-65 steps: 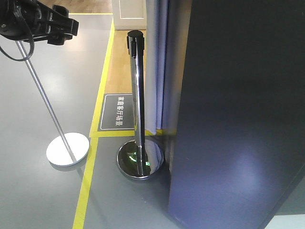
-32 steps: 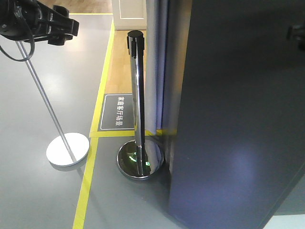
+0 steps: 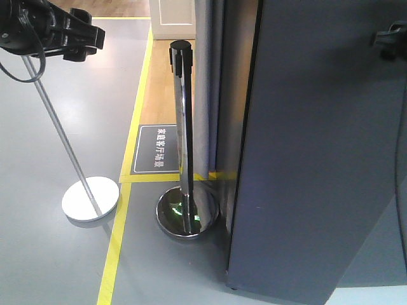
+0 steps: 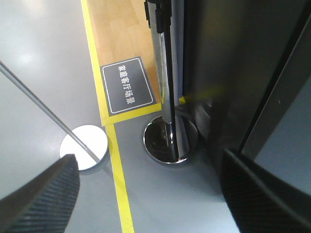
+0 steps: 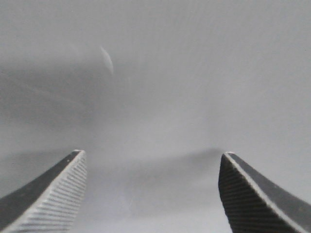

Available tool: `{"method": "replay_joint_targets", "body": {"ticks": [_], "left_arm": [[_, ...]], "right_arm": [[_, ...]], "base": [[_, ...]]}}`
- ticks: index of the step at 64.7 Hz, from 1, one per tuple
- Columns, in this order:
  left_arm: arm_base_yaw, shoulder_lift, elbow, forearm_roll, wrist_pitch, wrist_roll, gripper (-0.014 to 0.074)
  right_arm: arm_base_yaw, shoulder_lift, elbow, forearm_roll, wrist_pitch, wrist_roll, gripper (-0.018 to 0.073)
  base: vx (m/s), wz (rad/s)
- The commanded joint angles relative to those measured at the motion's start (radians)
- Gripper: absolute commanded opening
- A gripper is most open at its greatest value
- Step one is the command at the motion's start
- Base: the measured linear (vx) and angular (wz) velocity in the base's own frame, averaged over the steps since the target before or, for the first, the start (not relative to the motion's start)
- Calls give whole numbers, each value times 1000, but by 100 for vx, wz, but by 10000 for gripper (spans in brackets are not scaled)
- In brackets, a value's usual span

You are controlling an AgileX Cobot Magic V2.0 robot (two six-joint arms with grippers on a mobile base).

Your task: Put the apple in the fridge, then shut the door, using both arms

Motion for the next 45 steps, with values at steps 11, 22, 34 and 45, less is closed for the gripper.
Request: {"method": "replay_joint_targets", "body": {"ticks": [11, 22, 34, 45], "left_arm": [[2, -34, -33, 17, -49, -12, 565], [2, -34, -33, 16, -48, -12, 565], [2, -34, -33, 16, -46, -12, 565], [2, -34, -33, 16, -46, -12, 565]], "right_arm": [[-7, 145, -217, 112, -82, -120, 545], [-5, 132, -228, 151, -72, -166, 545], [-5, 39, -227, 158, -1, -184, 545], [-5, -55, -227, 185, 89, -256, 545]], "base": [[0, 0], [0, -1], [0, 0], [0, 0]]}}
